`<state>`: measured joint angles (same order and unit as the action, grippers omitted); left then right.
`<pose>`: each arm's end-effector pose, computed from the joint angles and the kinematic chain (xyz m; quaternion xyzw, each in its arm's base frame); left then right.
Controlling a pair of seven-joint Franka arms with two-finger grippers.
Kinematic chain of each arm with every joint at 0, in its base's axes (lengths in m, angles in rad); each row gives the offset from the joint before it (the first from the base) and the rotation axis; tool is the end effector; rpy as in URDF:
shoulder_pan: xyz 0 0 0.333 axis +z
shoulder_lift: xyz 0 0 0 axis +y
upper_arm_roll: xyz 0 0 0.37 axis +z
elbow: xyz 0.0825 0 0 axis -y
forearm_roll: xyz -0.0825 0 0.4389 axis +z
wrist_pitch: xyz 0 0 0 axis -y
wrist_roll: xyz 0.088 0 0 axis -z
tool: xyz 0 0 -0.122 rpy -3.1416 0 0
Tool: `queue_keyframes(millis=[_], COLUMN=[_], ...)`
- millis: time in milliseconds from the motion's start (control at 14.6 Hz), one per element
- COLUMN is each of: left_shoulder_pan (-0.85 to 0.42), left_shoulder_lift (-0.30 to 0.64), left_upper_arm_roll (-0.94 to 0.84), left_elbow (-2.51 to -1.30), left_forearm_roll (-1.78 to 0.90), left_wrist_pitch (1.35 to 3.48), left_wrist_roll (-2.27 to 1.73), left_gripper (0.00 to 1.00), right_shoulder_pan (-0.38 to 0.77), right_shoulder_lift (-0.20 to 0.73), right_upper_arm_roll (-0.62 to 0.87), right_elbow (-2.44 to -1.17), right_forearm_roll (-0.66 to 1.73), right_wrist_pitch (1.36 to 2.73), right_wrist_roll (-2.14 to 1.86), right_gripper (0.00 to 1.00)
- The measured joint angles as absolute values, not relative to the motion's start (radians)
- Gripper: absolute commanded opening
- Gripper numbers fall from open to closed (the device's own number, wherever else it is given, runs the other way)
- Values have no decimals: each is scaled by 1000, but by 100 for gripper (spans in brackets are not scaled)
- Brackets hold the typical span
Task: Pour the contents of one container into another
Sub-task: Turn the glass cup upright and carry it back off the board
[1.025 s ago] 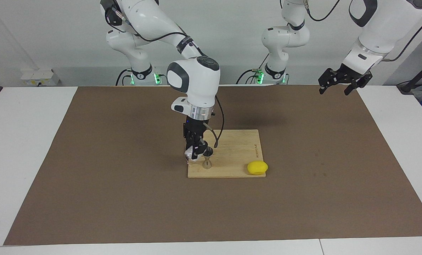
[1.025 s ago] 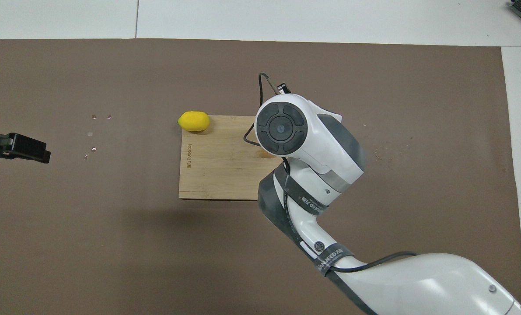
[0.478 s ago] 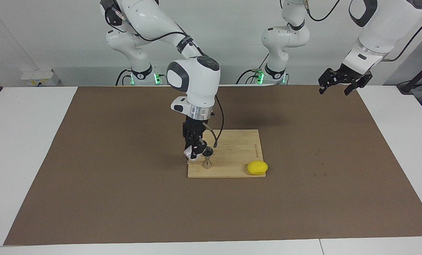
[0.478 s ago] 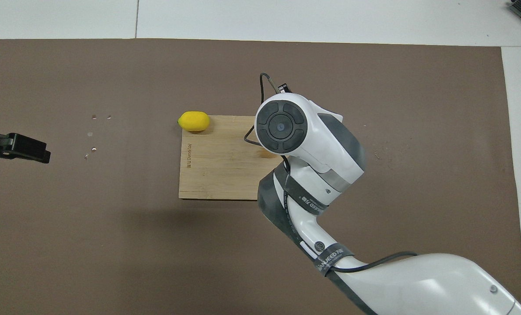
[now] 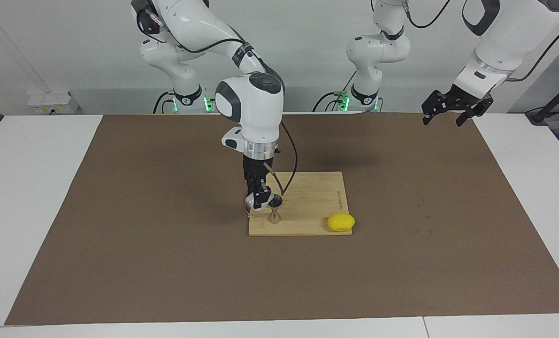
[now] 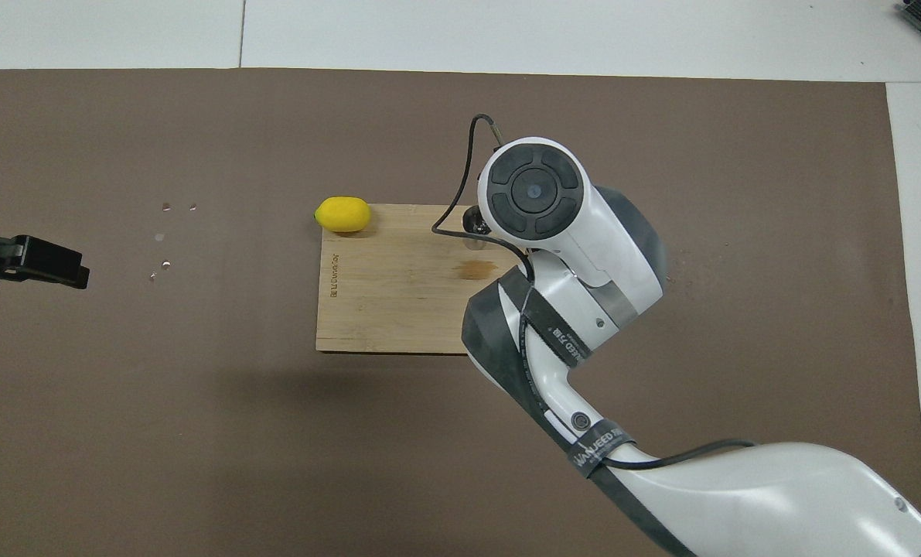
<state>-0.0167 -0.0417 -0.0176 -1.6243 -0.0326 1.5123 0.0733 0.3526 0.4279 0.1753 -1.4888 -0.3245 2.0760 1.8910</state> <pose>0.5856 -0.0245 0.6556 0.9978 -0.0541 -0.0348 0.0166 0.6911 0.3543 0.4635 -0.8028 0.5797 -0.1343 0.0378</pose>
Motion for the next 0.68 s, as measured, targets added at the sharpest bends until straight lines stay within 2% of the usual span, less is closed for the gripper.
queue_keyframes(millis=[410, 683], left_shoulder_pan=[-17, -17], left_shoulder_lift=[-42, -42], left_upper_arm_roll=[-18, -18], left_elbow=[-1624, -1624], left_forearm_roll=[-33, -33], left_wrist_pitch=[1512, 1512], left_wrist_roll=[73, 73], left_gripper=[100, 100], right_shoulder_pan=[304, 217], right_shoulder_lift=[428, 431], right_upper_arm_roll=[175, 174], right_elbow=[-1482, -1492], right_forearm_roll=[-190, -29], right_wrist_pitch=[2076, 2074], right_wrist_roll=[1890, 1818], right_gripper=[0, 0])
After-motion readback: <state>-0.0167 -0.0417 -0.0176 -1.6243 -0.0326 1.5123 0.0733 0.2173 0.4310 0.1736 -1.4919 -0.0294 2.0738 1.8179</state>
